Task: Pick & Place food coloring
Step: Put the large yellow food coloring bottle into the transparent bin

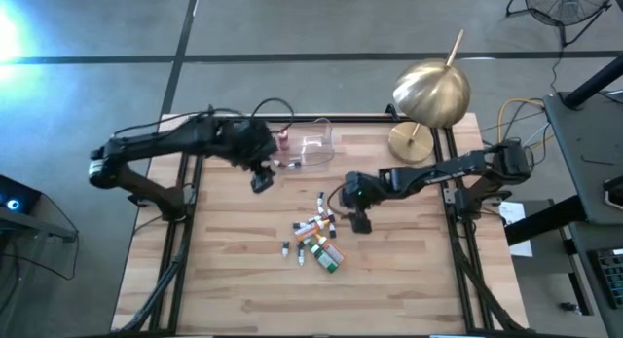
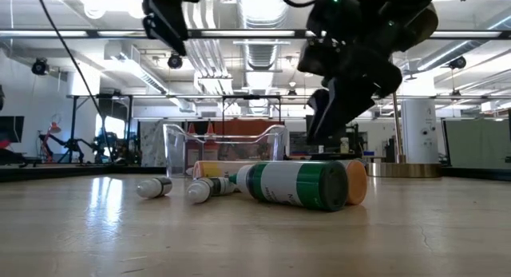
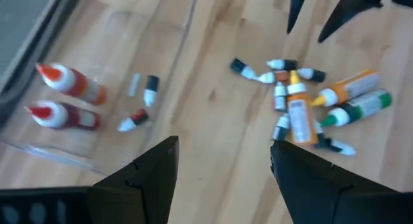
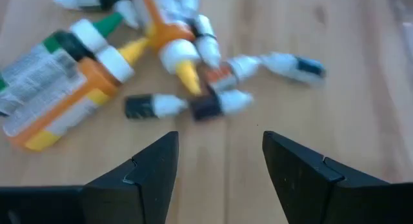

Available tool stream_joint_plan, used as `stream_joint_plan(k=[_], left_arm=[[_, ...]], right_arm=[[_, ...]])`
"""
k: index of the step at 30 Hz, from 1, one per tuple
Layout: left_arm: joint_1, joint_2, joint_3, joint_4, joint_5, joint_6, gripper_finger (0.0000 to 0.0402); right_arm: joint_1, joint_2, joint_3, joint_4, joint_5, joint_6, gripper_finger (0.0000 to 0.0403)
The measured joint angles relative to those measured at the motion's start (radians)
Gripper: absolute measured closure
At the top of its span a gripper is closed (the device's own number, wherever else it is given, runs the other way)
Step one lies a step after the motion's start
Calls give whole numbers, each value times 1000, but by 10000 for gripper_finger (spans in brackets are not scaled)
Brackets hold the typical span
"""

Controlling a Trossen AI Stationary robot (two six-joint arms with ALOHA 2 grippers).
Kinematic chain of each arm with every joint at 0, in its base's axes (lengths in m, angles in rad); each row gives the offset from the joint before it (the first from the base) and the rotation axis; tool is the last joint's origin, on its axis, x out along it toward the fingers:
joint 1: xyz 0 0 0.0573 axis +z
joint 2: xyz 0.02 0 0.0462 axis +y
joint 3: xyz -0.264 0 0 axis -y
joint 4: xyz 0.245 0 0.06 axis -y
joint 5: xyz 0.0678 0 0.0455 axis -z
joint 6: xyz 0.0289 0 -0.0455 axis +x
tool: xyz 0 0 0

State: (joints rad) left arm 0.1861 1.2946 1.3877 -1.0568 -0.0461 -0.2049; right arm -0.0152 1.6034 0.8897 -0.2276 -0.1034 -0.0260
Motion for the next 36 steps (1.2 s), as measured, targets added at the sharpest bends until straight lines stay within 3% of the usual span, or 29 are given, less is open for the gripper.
stream_joint_plan(k=[7, 13, 24, 31, 36], left_arm=[[-72, -183, -231, 194, -21, -102, 183], [-95, -281, -328, 217, -23, -129, 184], [-98, -361, -362, 209, -23, -103, 184], [-98, -368, -362, 197, -23, -74, 184], [-98, -368, -362, 191, -24, -56, 184]], right_arm=[[78, 118, 118, 0, 88, -75, 184], [85, 263, 247, -47, 105, -96, 184], [104, 471, 531, -344, 107, -56, 184], [122, 494, 580, -350, 111, -72, 189], [120, 496, 576, -384, 129, -77, 216]])
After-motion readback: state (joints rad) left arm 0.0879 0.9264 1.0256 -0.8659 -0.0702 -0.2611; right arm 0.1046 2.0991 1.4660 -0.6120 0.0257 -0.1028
